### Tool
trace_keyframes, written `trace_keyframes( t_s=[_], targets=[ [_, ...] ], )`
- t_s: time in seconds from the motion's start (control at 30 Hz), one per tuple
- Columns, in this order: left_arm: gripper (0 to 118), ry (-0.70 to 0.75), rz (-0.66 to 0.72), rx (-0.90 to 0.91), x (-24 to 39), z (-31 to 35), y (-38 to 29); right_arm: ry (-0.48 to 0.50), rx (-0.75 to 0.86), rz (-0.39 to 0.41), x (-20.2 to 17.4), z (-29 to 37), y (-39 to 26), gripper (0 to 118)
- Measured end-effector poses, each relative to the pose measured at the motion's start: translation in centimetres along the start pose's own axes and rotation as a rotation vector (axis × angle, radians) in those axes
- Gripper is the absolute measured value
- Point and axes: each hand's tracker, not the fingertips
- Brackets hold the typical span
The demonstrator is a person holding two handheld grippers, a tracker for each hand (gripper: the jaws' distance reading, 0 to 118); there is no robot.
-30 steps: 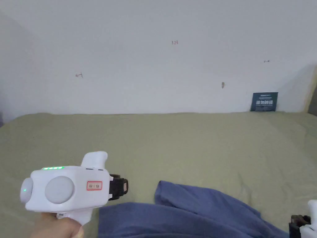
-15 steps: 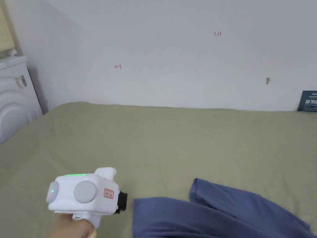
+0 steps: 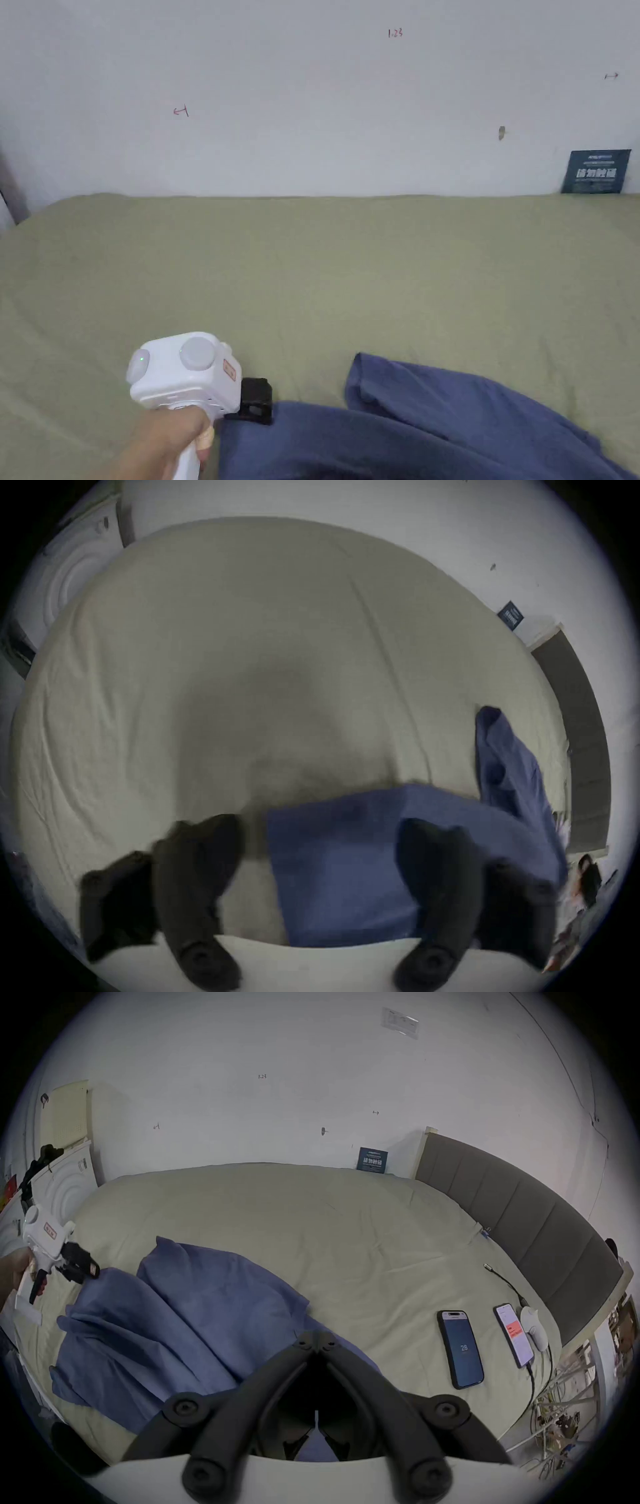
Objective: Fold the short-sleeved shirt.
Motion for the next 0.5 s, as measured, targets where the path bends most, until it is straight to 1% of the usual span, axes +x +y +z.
trace_keyframes(
  t_s=[0.03,0.07,0.1,0.13,0.17,0.2,0.27,0.3,0.33,0.37,0.4,0.43,0.47,0.5],
  targets=[
    [70,0.103,-0.067,0.013,0.5,0.2,-0.2,-0.003,-0.001,0.001,0.1,0.0,-0.1,0],
    [46,0.184,-0.121,0.038,1.0,0.5,-0.5,-0.005,-0.003,0.000,0.1,0.0,-0.1,0],
    [32,0.211,-0.165,0.042,1.1,0.8,-0.8,-0.005,-0.006,-0.003,0.2,0.0,-0.2,0],
    [5,0.142,-0.175,0.059,1.0,1.3,-1.0,-0.003,-0.012,-0.007,0.3,0.0,-0.3,0],
    [4,0.043,-0.151,0.051,0.7,1.5,-1.0,0.000,-0.018,-0.010,0.4,0.0,-0.4,0],
    [4,0.009,-0.111,0.037,0.7,1.9,-1.2,0.003,-0.023,-0.013,0.5,0.0,-0.4,0],
    [4,0.034,-0.127,0.045,0.6,2.4,-1.3,0.013,-0.023,-0.035,0.8,0.2,-0.6,1],
    [4,0.043,-0.166,0.067,0.9,2.5,-1.3,0.042,-0.033,-0.053,1.0,0.2,-0.6,7],
    [4,0.051,-0.174,0.068,1.0,2.6,-1.4,0.083,-0.069,-0.060,1.1,0.1,-0.6,11],
    [4,0.050,-0.170,0.066,1.0,2.8,-1.3,0.091,-0.084,-0.071,1.2,0.1,-0.6,17],
    [4,0.045,-0.163,0.064,1.0,2.9,-1.2,0.105,-0.086,-0.096,1.3,0.1,-0.6,26],
    [4,0.040,-0.159,0.070,0.9,2.9,-1.2,0.130,-0.103,-0.120,1.4,0.0,-0.7,68],
    [4,0.034,-0.161,0.072,1.0,3.0,-1.3,0.155,-0.132,-0.137,1.4,-0.2,-0.8,113],
    [4,0.030,-0.166,0.075,1.3,3.4,-1.7,0.182,-0.114,-0.154,1.4,0.1,-0.9,117]
  ],
)
